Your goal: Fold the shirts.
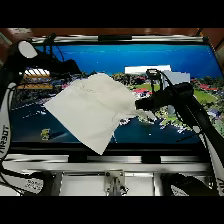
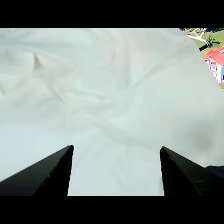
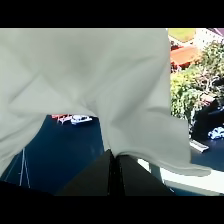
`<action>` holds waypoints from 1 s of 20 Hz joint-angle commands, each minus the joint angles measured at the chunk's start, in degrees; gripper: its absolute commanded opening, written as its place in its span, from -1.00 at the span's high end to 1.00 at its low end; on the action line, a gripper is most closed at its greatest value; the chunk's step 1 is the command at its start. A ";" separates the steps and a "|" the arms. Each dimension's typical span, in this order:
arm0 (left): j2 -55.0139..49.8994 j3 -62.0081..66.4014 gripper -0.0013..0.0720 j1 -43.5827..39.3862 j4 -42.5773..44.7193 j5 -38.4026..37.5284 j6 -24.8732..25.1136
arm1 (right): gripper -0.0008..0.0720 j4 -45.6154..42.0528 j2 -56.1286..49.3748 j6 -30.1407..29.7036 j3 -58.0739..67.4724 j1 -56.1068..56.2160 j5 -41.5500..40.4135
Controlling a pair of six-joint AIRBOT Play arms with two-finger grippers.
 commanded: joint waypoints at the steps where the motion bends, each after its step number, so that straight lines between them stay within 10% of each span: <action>1: 5.88 -0.17 -0.74 2.91 2.36 -9.11 0.57 | 0.80 -0.72 -0.85 -0.24 -0.07 0.02 -1.46; 5: 16.63 -17.77 -0.93 1.42 3.63 -15.47 0.61 | 0.80 -0.70 -0.85 -0.59 -0.07 0.02 -1.75; 12: 45.05 -72.19 -0.93 -4.04 -10.71 5.75 -8.94 | 0.80 -0.70 -0.85 -1.42 -0.07 0.02 -2.14; 20: 43.95 -84.39 -0.92 -18.05 -13.57 27.32 -19.47 | 0.80 -0.63 -0.85 -1.42 -0.07 0.02 -1.64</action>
